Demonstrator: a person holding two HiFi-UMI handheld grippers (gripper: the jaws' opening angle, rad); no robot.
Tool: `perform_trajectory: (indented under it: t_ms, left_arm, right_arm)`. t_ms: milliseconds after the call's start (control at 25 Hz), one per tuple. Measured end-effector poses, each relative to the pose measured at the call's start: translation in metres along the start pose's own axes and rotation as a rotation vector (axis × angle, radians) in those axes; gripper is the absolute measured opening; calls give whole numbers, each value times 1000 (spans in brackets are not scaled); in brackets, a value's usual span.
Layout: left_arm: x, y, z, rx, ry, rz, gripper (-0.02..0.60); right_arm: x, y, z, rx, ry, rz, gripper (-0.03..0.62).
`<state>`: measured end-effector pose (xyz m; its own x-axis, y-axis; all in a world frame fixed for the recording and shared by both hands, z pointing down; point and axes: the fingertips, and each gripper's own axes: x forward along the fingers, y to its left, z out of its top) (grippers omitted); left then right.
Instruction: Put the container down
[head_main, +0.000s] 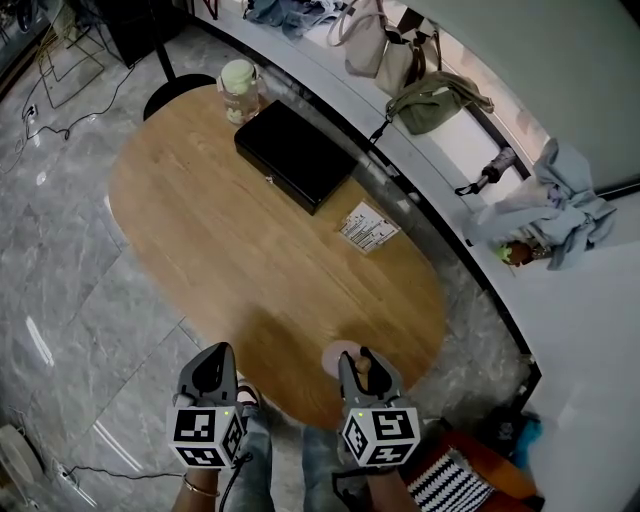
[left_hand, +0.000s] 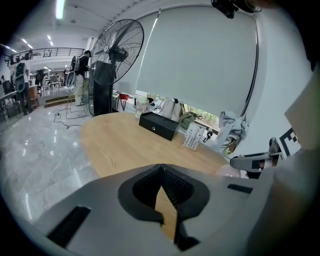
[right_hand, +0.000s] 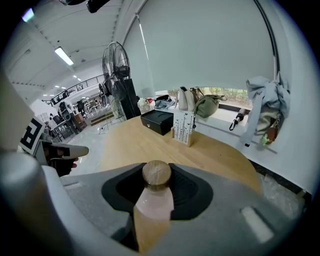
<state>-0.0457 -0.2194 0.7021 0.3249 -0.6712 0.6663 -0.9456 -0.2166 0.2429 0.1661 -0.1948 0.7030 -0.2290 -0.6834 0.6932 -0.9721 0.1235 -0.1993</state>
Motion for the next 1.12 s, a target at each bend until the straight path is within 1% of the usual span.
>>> perform_trajectory:
  t_ms: [400, 760, 1120]
  left_arm:
    - [5, 3, -2, -11, 6, 6, -6]
    - [14, 4, -1, -22, 10, 20, -6]
    - [27, 7, 5, -26, 12, 28, -6]
  right_arm:
    - [27, -19, 4, -27, 8, -25, 137]
    - [53, -37, 19, -89, 12, -36, 137]
    - [76, -53, 33, -92, 15, -49, 137]
